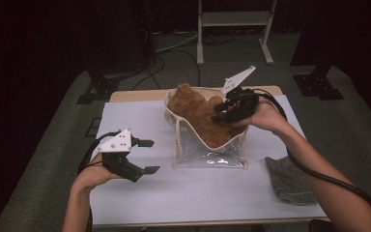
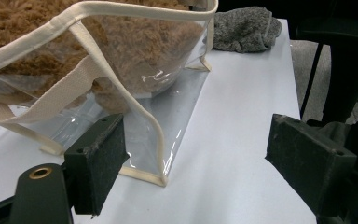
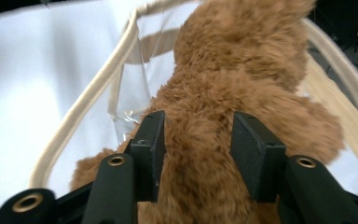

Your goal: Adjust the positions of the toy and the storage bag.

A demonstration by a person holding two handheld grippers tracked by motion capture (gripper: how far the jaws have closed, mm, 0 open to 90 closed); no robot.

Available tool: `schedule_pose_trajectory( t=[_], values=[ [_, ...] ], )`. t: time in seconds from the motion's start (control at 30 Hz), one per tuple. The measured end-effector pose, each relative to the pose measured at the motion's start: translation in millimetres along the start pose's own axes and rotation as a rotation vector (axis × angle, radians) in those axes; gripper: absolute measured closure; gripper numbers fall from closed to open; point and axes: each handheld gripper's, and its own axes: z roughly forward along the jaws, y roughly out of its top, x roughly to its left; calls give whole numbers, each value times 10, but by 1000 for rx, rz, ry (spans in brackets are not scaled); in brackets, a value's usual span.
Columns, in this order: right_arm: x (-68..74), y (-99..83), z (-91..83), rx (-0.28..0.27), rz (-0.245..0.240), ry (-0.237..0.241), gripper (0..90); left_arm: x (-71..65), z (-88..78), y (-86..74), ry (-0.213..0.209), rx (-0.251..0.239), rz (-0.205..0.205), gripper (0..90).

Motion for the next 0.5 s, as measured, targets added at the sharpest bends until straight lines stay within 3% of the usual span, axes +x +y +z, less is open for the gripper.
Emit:
schedule_pose_trajectory(
  t=[0.23,0.5],
  values=[
    [-17,-226,-398,-95,60,-13,473,-9,-24,-3,7,3,-3,188],
    [-17,-549,-740,-146,120,-51,451,-17,-41,-43,14,7,-8,188]
  ],
)
